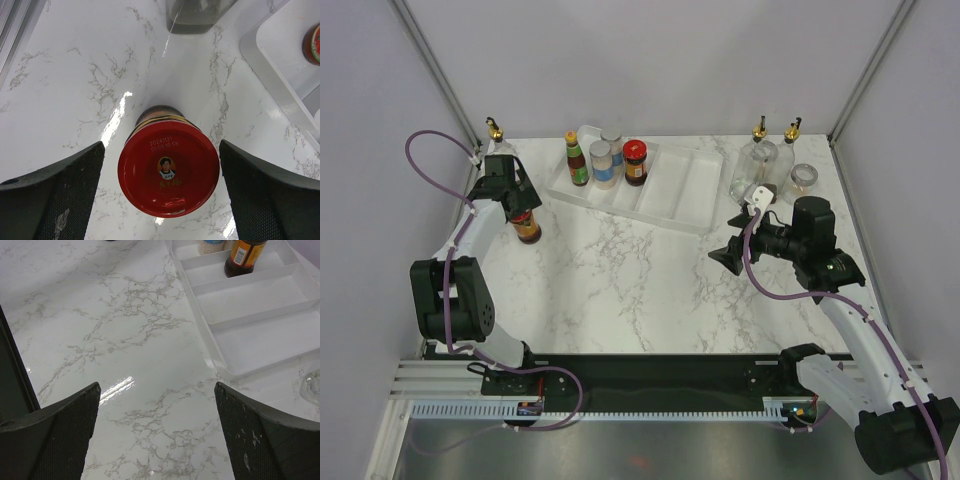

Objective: Organize the condiment bottles
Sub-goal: Pick up the bottle from the center of the board.

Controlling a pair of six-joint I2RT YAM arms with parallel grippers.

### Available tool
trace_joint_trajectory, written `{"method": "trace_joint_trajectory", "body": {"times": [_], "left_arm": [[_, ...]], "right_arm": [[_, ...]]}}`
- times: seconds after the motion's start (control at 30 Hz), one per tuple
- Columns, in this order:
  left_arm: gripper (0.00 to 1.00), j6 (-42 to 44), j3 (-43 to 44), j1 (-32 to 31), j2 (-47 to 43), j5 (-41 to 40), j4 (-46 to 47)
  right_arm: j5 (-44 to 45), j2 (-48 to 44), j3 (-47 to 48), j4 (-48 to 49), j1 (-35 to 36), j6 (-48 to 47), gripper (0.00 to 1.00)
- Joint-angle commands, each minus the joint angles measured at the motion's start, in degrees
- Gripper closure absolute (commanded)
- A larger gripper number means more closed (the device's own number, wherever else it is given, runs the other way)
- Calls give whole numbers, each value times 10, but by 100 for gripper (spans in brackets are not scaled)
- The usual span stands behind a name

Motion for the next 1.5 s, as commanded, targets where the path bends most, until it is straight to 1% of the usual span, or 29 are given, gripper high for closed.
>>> {"method": "trace_joint_trajectory", "body": {"times": [0.0,1.47], "left_arm": [[3,2,5,0,-21,-17,16],[3,2,3,0,-38,-17,16]], "right_arm": [[-16,-6,0,18,-3,-11,2],[-14,-13,0,18,-10,-12,2]]}}
